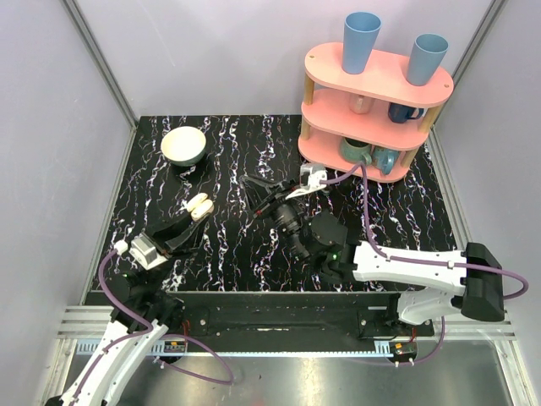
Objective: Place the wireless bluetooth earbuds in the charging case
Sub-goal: Insert the left earbud into the left side groove of the charging case.
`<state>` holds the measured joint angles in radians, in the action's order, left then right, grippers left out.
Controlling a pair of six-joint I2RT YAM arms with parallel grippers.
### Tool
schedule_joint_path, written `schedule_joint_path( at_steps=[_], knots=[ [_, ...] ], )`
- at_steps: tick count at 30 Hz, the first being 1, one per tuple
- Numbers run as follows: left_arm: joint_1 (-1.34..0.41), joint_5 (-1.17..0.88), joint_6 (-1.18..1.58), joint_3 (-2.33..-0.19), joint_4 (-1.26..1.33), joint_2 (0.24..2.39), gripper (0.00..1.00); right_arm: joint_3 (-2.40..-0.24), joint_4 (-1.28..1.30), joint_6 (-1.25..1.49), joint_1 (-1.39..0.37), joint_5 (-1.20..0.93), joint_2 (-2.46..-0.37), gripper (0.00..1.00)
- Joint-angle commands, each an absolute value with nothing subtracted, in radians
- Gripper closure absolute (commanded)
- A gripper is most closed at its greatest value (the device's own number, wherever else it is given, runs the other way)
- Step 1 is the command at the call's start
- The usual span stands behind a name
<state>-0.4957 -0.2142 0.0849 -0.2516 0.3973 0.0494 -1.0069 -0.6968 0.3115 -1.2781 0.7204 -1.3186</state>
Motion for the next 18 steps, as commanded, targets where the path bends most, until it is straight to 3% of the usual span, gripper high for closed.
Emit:
schedule_joint_path(
  at_steps=[1,18],
  knots=[
    [-0.489,-0.216,0.107,-0.25,0.472,0.06,1.0,-1.057,-0.886,0.187,-1.315,0.712,-1.364,0.87],
    [-0.491,-0.198,0.133,-0.233,0.488,0.077,1.0,-1.12,-1.023,0.097,-1.394,0.594,-1.482,0.88]
  ],
)
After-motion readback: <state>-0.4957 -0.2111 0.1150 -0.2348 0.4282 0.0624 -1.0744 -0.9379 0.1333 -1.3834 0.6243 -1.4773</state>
